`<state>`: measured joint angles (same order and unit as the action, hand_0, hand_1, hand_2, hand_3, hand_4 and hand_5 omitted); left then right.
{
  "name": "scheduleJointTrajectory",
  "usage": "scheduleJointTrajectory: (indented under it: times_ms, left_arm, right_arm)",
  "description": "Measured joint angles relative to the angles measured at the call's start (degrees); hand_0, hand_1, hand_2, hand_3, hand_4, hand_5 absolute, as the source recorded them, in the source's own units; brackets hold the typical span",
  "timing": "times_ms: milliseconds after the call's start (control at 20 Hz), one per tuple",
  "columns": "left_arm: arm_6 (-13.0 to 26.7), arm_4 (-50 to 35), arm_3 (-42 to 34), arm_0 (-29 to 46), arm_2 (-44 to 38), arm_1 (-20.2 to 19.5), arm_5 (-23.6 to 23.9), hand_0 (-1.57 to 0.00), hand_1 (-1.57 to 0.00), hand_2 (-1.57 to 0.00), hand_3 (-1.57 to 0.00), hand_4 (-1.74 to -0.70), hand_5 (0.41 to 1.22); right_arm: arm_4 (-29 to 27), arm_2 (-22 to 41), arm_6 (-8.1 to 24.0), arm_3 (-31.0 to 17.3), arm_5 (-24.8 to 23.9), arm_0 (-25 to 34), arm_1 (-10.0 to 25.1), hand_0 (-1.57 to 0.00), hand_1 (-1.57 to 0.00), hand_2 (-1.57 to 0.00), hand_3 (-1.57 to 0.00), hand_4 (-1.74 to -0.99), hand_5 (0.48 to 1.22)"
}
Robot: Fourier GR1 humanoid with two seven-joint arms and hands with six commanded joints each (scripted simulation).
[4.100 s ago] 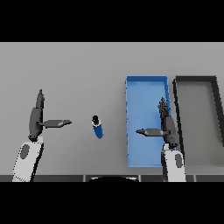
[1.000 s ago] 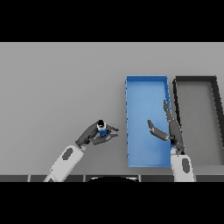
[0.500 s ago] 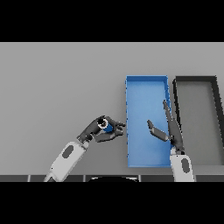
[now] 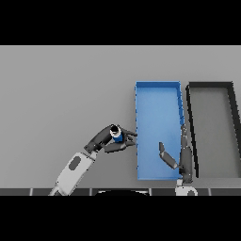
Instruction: Pick up the blue pipe and place it into the blue bin.
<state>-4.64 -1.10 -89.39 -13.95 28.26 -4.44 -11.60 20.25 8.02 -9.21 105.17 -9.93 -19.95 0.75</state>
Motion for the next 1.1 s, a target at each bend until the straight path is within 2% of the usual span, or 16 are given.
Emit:
scheduleJointTrajectory:
  times_ms: [100, 200, 250, 300, 400, 500, 600, 700, 800, 950, 1000, 1100]
  left_arm:
    - [-0.12, 0.1, -0.8, 0.07, -0.17, 0.47, -0.7, -1.57, -1.57, -1.57, -1.57, -1.47, 1.22]
    - [1.25, 0.35, 0.71, -1.56, -1.26, 1.06, -1.48, -1.57, -1.57, -1.57, -1.57, -1.47, 1.221]
    - [0.66, 0.65, 1.26, -1.48, -1.37, 1.32, -2.06, -1.57, -1.57, -1.57, -1.57, -1.47, 1.221]
    - [0.06, 1.03, 0.61, -0.8, -1.1, 1.49, -2.39, -1.57, -1.57, -1.57, -1.57, -1.47, 1.221]
    - [0.07, 0.77, -0.63, -0.59, -1.74, 1.6, -3.02, -1.57, -1.57, -1.57, -1.57, -1.47, 1.221]
    - [0.81, 1.77, -0.79, -0.17, -1.4, 2.19, -3.42, -1.57, -1.57, -1.57, -1.57, -1.47, 1.221]
    - [1.28, 2.27, -0.11, -0.06, -1.82, 2.81, -3.82, -1.57, -1.57, -1.57, -1.57, -1.47, 1.221]
    - [1.31, 2.8, -0.54, 0.2, -2.11, 2.84, -4.37, -1.57, -1.57, -1.57, -1.57, -1.47, 1.221]
    - [2.02, 3.59, -0.33, 0.01, -2.42, 3.39, -4.54, -1.57, -1.57, -1.57, -1.57, -1.47, 1.221]
    - [2.55, 4.67, -0.13, -1.02, -3.28, 3.93, -4.99, -1.57, -1.57, -1.57, -1.57, -1.47, 1.221]
    - [1.29, 4.87, 0.1, -0.5, -3.53, 3.8, -5.44, -1.57, -1.57, -1.57, -1.57, -1.47, 1.221]
    - [0.81, 4.38, 0.54, -0.61, -4.38, 4.17, -6.43, -1.57, -1.57, -1.57, -1.57, -1.47, 1.221]
  right_arm:
    - [4.76, 2.44, 0.29, 3.51, -5.01, -6.78, -4.39, 0.0, 0.0, 0.0, 0.0, -1.184, 0.642]
    - [6.64, 3.82, 0.15, 7.1, -6.42, -9.25, -5.86, 0.0, 0.0, -0.04, 0.0, -1.195, 0.648]
    - [2.74, 3.8, -2.74, 9.07, -3.98, -9.69, -5.07, 0.0, -0.01, -0.07, 0.0, -1.198, 0.641]
    - [-1.92, 4.2, -4.2, 10.91, -0.67, -10.26, -4.68, 0.0, -0.02, -0.09, 0.0, -1.202, 0.624]
    - [-6.41, 5.9, -0.27, 14.53, 5.18, -9.7, -3.07, 0.0, -0.03, -0.12, 0.0, -1.215, 0.607]
    - [-9.17, 6.54, 8.25, 15.54, 11.03, -7.69, -0.08, 0.0, -0.02, -0.12, 0.0, -1.228, 0.588]
    - [-11.33, 7.31, 14.14, 17.61, 15.32, -3.0, 2.04, 0.0, -0.01, -0.11, 0.0, -1.247, 0.568]
    - [-12.81, 7.56, 19.71, 19.29, 17.74, 1.99, 3.49, 0.0, -0.01, -0.1, 0.0, -1.261, 0.56]
    - [-11.59, 9.34, 25.26, 19.33, 19.11, 8.08, 4.26, 0.0, 0.0, -0.08, 0.0, -1.281, 0.558]
    - [-11.68, 11.8, 31.01, 19.02, 21.08, 16.37, 4.37, 0.0, 0.0, -0.04, 0.0, -1.298, 0.559]
    - [-11.52, 12.08, 31.32, 18.49, 21.75, 18.79, 4.75, 0.0, 0.0, -0.04, 0.0, -1.302, 0.559]
    - [-12.36, 13.63, 34.63, 17.57, 23.39, 21.77, 4.15, 0.0, 0.0, -0.04, 0.0, -1.294, 0.56]
